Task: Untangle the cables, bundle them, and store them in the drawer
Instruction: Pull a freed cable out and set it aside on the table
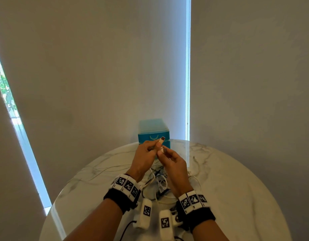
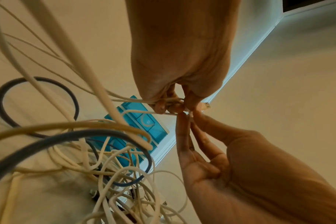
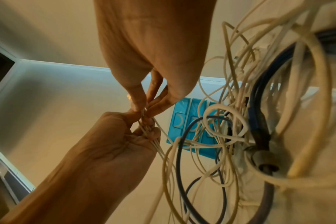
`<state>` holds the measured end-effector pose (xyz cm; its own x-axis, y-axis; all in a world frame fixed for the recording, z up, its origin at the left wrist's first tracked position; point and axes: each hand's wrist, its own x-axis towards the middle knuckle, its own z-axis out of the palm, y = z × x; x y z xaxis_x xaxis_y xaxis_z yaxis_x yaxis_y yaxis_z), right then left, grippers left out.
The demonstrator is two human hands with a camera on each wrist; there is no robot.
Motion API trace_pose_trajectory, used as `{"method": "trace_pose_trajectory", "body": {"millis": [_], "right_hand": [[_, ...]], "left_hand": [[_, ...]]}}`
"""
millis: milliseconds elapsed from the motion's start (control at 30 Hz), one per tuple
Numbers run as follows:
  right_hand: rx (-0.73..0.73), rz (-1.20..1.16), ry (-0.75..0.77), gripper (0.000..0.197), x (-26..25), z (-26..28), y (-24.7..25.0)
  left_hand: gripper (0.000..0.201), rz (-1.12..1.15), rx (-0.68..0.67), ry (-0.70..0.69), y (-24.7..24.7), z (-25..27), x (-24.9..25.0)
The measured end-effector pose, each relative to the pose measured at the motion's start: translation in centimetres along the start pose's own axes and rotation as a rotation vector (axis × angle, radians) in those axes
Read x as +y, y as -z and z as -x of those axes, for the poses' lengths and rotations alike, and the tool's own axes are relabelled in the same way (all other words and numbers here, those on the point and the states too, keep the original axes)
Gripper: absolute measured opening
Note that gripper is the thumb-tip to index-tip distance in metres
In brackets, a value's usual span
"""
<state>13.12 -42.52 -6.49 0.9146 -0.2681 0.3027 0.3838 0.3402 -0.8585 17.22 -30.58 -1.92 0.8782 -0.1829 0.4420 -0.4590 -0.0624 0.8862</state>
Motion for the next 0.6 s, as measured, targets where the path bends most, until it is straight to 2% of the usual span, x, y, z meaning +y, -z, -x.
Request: {"method": "trace_pose_trajectory", "body": {"millis": [167, 300, 400, 600], "right_hand": [[0.073, 0.078, 0.022, 0.021, 0.2, -0.2, 0.4], [0.141, 0.079, 0.041, 0.016, 0.7, -0.8, 0.6], [0.183, 0.078, 0.064, 0.02, 0.5, -1.0, 0.6], [0.148, -0.036, 0.041, 0.035, 0.2, -0.9, 0.6]], "left_hand": [[0.022, 0.095, -0.103, 0.083, -0.1, 0.6, 0.0], [0.022, -0.012, -0.147, 0.08, 0.2, 0.6, 0.3], [0.018, -0.125, -0.142, 0.026, 0.6, 0.0, 0.1], [0.026, -0.213, -0.135, -0.013, 1.1, -0.6, 0.4]]}}
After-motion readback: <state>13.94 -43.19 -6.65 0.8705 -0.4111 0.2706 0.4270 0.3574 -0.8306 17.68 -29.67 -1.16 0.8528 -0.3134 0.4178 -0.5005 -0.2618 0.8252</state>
